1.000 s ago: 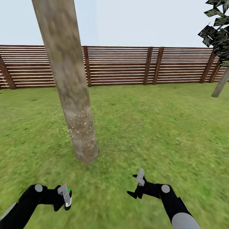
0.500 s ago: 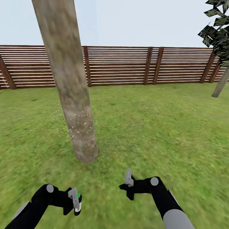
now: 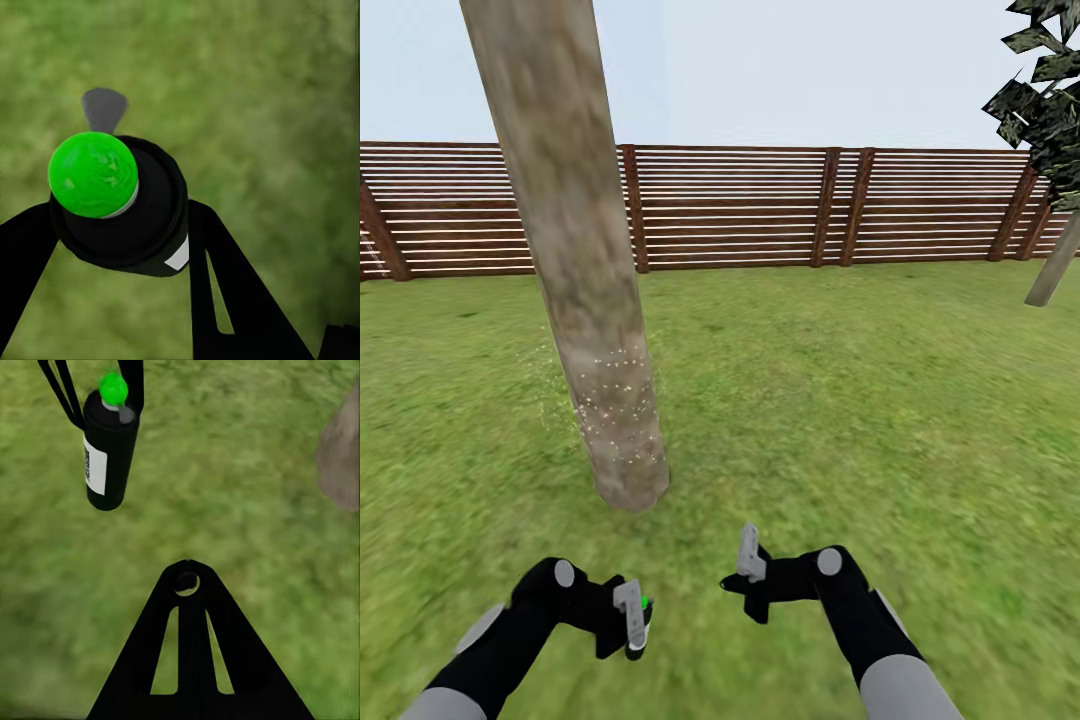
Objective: In the garden, pick up the pesticide atomizer on the floor and spray pesticide onto both trees until each tree trunk is fully covered.
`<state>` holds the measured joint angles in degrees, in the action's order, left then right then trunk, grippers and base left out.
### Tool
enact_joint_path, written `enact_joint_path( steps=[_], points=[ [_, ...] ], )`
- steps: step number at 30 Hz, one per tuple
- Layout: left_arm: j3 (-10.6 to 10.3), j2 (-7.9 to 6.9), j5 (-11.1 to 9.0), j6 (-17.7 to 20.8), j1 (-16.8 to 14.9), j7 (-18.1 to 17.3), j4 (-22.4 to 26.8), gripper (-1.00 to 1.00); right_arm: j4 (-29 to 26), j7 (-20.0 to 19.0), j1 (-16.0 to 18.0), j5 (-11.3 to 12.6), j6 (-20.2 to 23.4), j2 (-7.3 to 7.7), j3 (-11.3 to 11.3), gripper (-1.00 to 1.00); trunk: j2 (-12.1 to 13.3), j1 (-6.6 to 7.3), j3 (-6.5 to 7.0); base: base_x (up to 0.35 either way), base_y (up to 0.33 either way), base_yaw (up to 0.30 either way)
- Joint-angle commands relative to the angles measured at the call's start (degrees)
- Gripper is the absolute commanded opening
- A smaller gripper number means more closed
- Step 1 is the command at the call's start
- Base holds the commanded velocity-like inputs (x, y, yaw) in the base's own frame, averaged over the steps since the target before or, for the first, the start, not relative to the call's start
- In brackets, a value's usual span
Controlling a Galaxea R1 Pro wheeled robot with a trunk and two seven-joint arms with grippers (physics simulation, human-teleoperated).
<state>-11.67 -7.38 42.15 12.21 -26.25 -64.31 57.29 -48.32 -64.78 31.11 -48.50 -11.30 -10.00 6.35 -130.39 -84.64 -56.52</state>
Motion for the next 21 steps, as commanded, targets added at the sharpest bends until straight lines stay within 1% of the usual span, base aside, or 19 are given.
enact_joint_path(
  steps=[1, 3, 5, 7, 11, 12, 14, 17, 18, 20, 21],
  points=[
    [0.0, 0.13, 0.6, 0.0, 0.0, 0.0, 0.0, -1.0, 0.0, 0.0, 0.0, 0.0, 0.2, 0.0, -0.2, -1.0, 0.0, 0.0, 0.0, 0.0, 0.0, 0.0],
    [0.0, 0.72, 1.3, 0.0, 0.0, 0.0, 0.0, -1.0, -0.1, 0.0, 0.0, 0.1, 0.4, 0.0, -0.4, -1.0, 0.0, 0.0, 0.0, 0.0, 0.0, 0.0],
    [0.0, 1.6, 1.5, 0.0, 0.0, 0.0, 0.0, -1.0, -0.1, 0.0, 0.0, 0.2, 0.5, 0.0, -0.4, -1.0, 0.0, 0.0, 0.0, 0.0, 0.0, 0.0],
    [0.0, 2.32, 1.6, 0.0, 0.0, 0.0, 0.0, -1.0, -1.4, -0.1, 0.0, 0.2, 0.5, 0.0, -0.5, -1.0, 0.0, 0.0, 0.0, 0.0, 0.0, 0.0],
    [0.0, 2.57, 1.6, 0.0, 0.0, 0.3, 0.0, -1.0, -2.0, -0.1, 0.0, 0.2, 0.6, 0.0, -0.5, -1.0, 0.0, 0.0, 0.0, 0.0, 0.0, 0.0],
    [0.0, 2.92, 1.6, 0.2, -0.1, 0.4, 0.1, -1.0, -2.0, -0.1, 0.0, 0.2, 0.6, 0.0, -0.6, -1.0, 0.0, 0.0, 0.0, 0.0, 0.0, 0.0],
    [0.0, 3.42, 1.6, 1.0, -0.3, 0.5, 0.1, -1.0, -2.0, -0.1, 0.0, 0.2, 0.6, 0.0, -1.2, -1.0, 0.0, 0.0, 0.0, 0.0, 0.0, 0.0],
    [-0.2, 3.64, 1.6, 1.2, -0.4, 0.5, 0.1, -1.0, -2.0, -0.2, 0.0, 0.2, 0.6, 0.0, -1.7, -1.0, 0.0, 0.0, 0.0, 0.0, 0.0, 0.0],
    [-0.8, 3.62, 1.7, 1.2, -0.4, 0.5, 0.1, -1.0, -2.0, -0.2, 0.0, 0.2, 0.6, 0.0, -2.6, -1.0, 0.0, 0.0, 0.0, 0.0, 0.0, 0.0],
    [-1.7, 3.9, 3.4, 1.3, -0.4, 0.5, 0.1, -1.0, -2.0, -0.3, 0.0, 0.3, 0.6, 0.0, -3.6, -1.0, 0.0, 0.0, 0.0, 0.0, 0.0, 0.0],
    [-1.8, 4.55, 4.6, 1.3, -0.4, 0.5, 0.1, -1.0, -2.0, -0.2, 0.0, 1.0, 0.6, 0.0, -3.7, -1.0, 0.0, 0.0, 0.0, 0.0, 0.0, 0.0]
  ],
)
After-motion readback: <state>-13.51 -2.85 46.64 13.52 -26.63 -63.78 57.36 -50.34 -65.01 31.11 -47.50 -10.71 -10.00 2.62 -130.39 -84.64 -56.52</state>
